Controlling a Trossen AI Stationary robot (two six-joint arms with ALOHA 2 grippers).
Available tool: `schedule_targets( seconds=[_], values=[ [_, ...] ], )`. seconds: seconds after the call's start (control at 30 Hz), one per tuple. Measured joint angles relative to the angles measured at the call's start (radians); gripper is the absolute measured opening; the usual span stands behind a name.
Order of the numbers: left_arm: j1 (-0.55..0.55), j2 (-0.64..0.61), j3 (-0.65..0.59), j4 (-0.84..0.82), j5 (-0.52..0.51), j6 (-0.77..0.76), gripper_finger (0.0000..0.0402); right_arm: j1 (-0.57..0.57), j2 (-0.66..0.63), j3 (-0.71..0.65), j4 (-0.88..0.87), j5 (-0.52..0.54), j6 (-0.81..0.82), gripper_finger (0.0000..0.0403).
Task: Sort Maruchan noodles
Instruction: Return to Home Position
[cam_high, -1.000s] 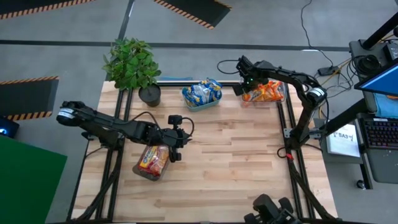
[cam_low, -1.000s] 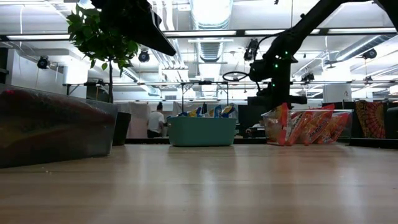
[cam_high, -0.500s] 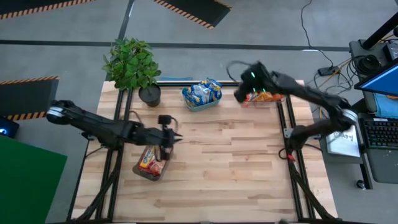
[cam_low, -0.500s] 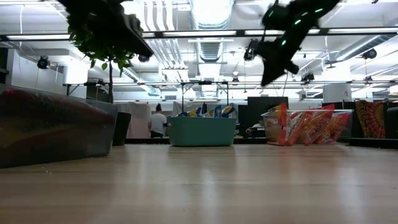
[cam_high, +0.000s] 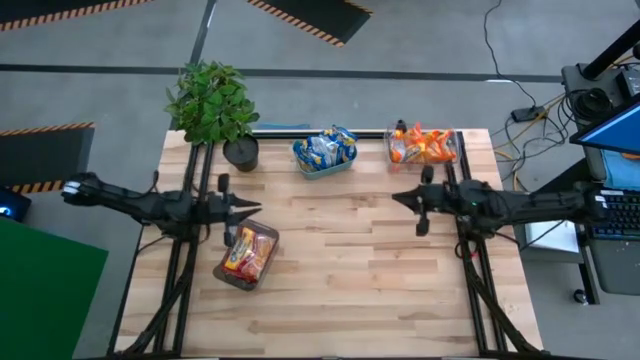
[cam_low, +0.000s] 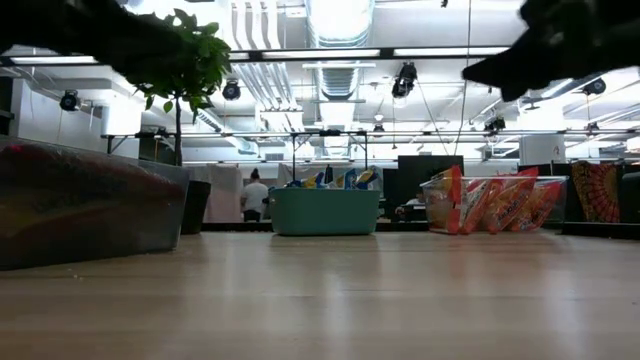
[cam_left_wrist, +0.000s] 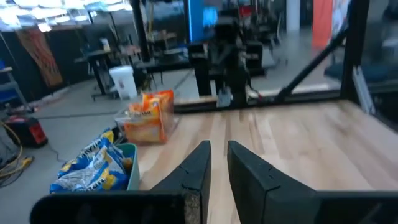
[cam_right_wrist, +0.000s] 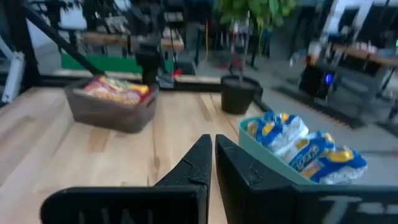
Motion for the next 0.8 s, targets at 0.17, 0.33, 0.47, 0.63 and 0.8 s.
schedule_targets(
  seconds=[0.17, 0.33, 0.47, 0.63, 0.8],
  values=[
    [0.0, -0.15, -0.09, 0.028, 0.0, -0.001, 0.0037, 0.038, -0.182, -0.091, 0.004, 0.056, -0.051, 0.0013],
    [0.0, -0.256, -0.145, 0.016, 0.0, 0.004, 0.0037, 0.038, -0.327, -0.164, 0.002, 0.057, -0.089, 0.0013],
    [0.0, -0.333, -0.189, 0.007, -0.001, 0.037, 0.0037, 0.038, -0.425, -0.216, 0.007, 0.06, -0.116, 0.0013],
    [0.0, -0.431, -0.23, 0.007, -0.009, 0.044, 0.0037, 0.037, -0.44, -0.231, -0.01, 0.113, -0.122, 0.0013],
    [0.002, -0.471, -0.276, 0.041, -0.017, 0.042, 0.0037, 0.035, -0.431, -0.235, -0.036, 0.133, -0.115, 0.0013]
  ],
)
